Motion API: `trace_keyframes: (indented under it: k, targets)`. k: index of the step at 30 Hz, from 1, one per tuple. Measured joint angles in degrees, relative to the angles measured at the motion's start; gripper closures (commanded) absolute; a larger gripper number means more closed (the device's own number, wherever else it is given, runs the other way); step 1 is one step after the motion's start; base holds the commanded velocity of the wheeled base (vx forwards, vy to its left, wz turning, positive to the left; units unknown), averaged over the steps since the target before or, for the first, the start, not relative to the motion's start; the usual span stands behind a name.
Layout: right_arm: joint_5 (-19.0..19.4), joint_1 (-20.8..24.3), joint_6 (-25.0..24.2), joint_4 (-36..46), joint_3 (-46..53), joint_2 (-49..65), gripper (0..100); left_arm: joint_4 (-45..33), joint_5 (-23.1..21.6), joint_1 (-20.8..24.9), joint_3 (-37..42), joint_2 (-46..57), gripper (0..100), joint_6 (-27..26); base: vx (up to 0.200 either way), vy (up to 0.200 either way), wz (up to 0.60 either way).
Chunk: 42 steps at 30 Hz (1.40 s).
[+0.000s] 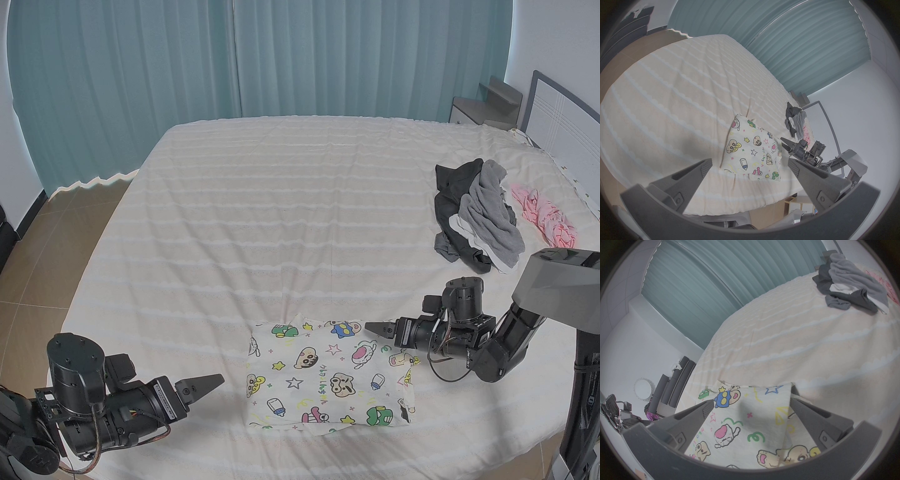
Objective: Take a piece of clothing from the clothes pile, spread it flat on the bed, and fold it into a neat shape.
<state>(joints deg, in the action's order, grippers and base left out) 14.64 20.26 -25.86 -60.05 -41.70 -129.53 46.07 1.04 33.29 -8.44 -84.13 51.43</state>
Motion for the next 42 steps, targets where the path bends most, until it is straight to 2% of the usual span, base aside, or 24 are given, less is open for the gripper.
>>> trace_keyframes:
  k: [9,10,19,26,36,37,42]
  targets:
    - [0.0,0.3,-0.1,1.6,-4.0,-3.3,0,0.1,-0.1,0.0,0.2,-0.1,0,0.0,0.0,0.0,0.0]
    - [0.0,0.3,-0.1,1.5,-4.5,-3.5,100,0.0,-0.1,0.0,0.2,-0.1,0,0.0,0.0,0.0,0.0]
    - [-0.1,0.2,-0.1,1.3,-5.4,-4.4,100,0.0,-0.1,0.0,0.2,-0.2,0,0.0,0.0,0.0,0.0]
    - [-2.8,-1.2,-0.2,-2.1,-5.5,-4.3,100,0.0,-0.1,0.0,0.2,-0.2,0,0.0,0.0,0.0,0.0]
    - [-3.1,-2.7,-0.1,-3.3,-4.8,-3.5,100,0.0,-0.1,0.0,0.2,-0.2,0,0.0,0.0,0.0,0.0]
    - [-3.1,-2.7,-0.1,-3.3,-4.6,-3.5,0,0.1,-0.1,0.0,0.2,-0.2,0,0.0,0.0,0.0,0.0]
    - [-3.1,-2.4,0.0,-3.3,-3.8,-3.3,0,0.1,-0.1,0.0,0.2,-0.4,0,0.0,0.0,0.0,0.0]
